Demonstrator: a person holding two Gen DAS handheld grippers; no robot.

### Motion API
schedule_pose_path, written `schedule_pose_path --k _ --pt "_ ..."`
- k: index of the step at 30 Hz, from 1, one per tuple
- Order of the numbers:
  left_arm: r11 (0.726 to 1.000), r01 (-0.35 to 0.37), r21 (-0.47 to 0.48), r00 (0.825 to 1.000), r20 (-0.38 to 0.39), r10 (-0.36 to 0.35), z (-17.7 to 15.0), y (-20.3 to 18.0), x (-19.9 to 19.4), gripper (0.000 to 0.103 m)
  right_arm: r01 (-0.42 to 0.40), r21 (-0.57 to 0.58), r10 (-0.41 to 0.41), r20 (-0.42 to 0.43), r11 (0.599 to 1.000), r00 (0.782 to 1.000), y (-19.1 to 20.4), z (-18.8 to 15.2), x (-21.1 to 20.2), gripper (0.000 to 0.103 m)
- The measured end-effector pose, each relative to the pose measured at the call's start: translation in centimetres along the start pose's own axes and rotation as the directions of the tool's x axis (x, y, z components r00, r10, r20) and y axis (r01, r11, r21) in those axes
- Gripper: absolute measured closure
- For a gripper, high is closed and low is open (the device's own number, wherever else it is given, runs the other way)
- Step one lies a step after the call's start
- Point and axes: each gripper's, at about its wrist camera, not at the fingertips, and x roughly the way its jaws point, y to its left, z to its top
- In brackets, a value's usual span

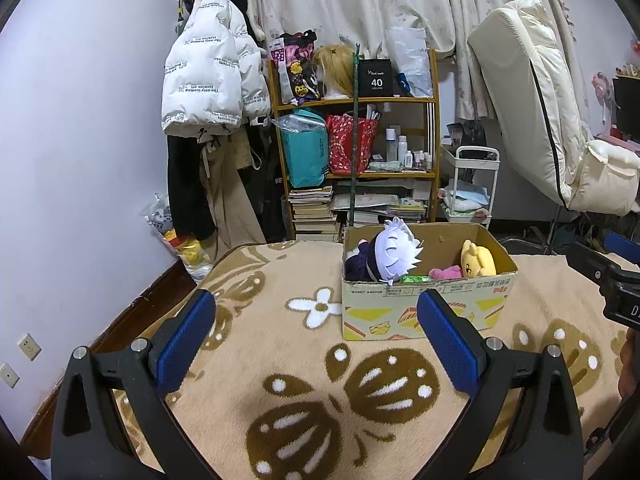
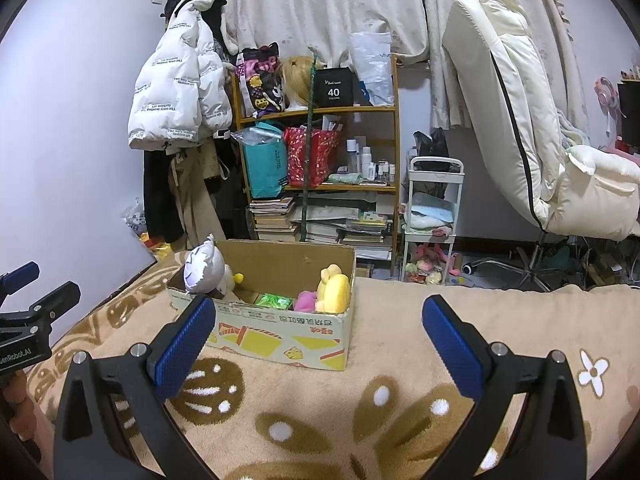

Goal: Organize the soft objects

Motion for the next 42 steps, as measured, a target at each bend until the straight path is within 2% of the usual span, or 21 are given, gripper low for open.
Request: schedule_pose_path --k 19,42 --pt "0.999 -0.034 0.003 0.999 0.01 0.034 0.07 -0.15 -0.02 0.003 0.0 0.001 0.0 -0.001 1.0 1.0 -0.33 0.07 0.11 0.0" --pt "1.0 -0.028 0.006 1.0 0.009 0.028 -0.11 -0.25 0.17 0.003 0.005 0.007 -0.005 0.001 1.0 1.0 -0.39 0.0 0.12 0.0"
